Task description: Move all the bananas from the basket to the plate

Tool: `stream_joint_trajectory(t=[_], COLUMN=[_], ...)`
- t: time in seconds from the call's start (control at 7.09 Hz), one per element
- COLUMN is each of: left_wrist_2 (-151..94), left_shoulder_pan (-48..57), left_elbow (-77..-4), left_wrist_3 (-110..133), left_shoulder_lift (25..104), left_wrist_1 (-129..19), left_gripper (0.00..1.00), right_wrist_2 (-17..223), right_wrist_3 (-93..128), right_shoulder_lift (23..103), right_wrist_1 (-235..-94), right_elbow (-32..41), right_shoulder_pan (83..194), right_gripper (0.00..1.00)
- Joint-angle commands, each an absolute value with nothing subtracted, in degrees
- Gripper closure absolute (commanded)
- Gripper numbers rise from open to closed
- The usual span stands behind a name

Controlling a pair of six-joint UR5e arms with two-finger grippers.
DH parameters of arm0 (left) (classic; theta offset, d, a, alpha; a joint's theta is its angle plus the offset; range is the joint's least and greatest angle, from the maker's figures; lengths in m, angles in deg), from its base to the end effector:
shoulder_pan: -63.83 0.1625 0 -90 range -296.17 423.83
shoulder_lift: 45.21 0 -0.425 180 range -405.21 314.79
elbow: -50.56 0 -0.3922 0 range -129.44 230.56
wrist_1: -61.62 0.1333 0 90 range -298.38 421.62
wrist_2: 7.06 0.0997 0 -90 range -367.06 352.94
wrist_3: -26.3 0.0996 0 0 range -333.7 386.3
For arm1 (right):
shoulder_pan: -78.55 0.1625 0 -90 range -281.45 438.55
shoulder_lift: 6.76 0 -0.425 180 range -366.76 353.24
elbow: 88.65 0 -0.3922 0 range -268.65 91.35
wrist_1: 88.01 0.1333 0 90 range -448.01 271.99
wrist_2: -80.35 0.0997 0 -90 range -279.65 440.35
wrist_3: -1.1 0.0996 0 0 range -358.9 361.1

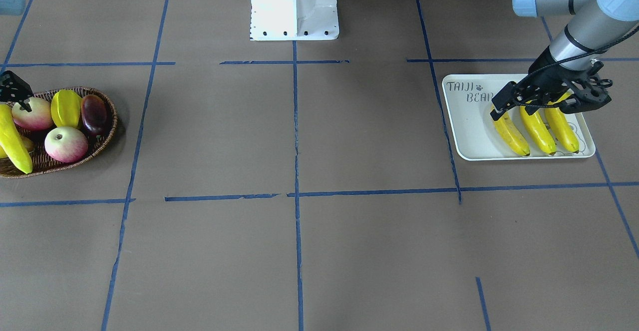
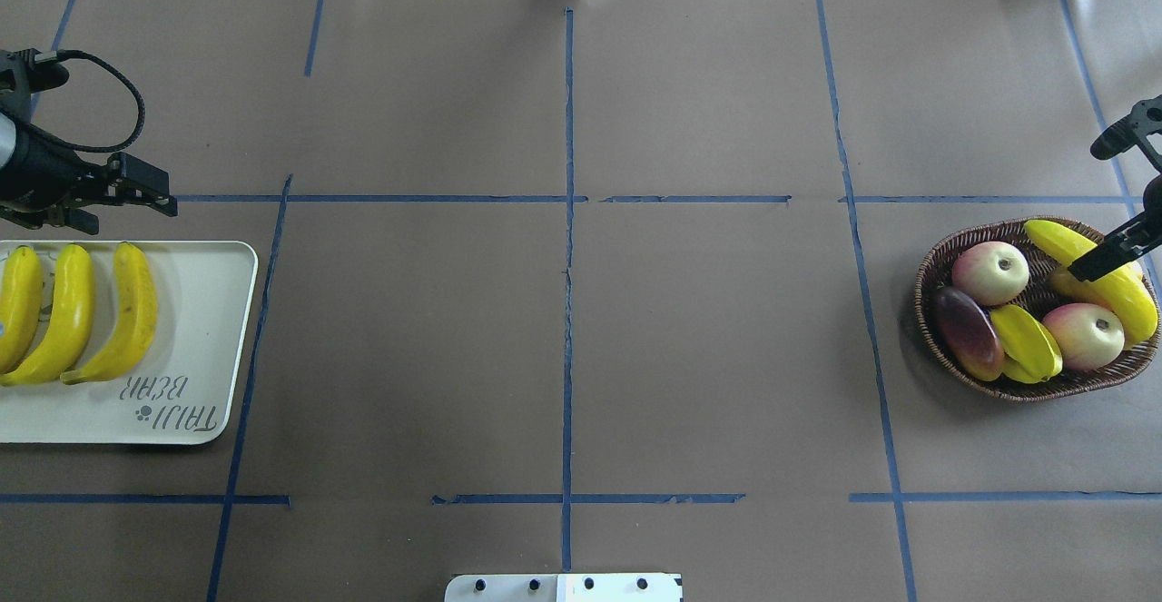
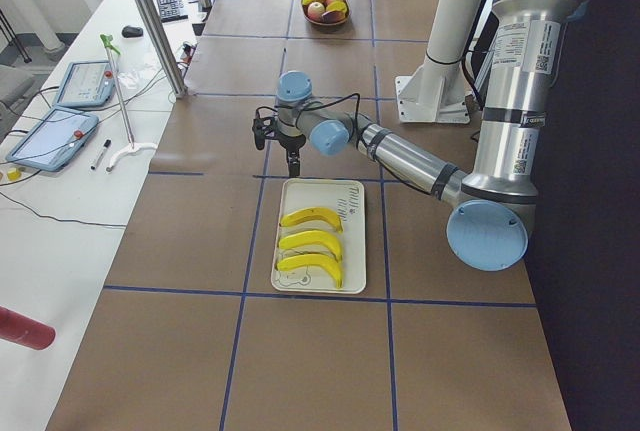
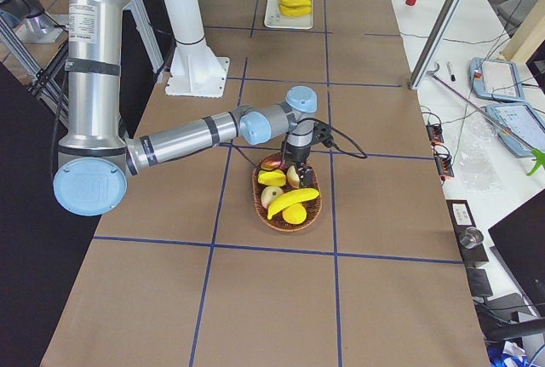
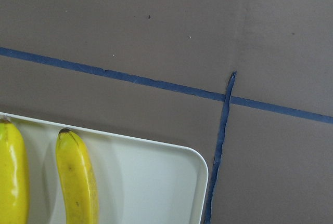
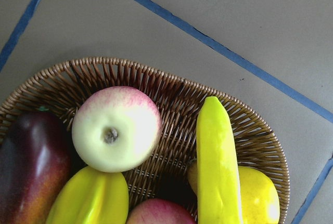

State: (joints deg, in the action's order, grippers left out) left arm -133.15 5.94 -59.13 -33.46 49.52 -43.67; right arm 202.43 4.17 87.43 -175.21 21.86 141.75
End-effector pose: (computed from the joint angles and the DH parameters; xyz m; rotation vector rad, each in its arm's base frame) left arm 0.2133 -0.4804 0.4221 0.0316 0.9016 -0.2313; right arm -0.1389 -0.4533 0.5232 0.1727 -0.6260 -0.4931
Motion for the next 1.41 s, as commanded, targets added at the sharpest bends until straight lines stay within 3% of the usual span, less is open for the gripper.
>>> stream_joint_trajectory(t=[0.0, 1.27], left_wrist_2=[-133.18, -133.18], left_shoulder_pan=[5.91, 6.00], left_elbow=[-59.30, -59.48], left_wrist_3=[-33.46, -33.46], left_shoulder_lift=[49.54, 49.54], left_wrist_1=[-43.67, -43.76], left_gripper=[0.00, 0.00], right_wrist_2=[202.34, 200.05], right_wrist_3=[4.09, 3.65], right_shoulder_lift=[87.46, 87.82], right_wrist_1=[-175.20, -175.20], right_elbow=[20.25, 16.73], right_shoulder_pan=[141.75, 141.39], right_gripper=[0.01, 0.01])
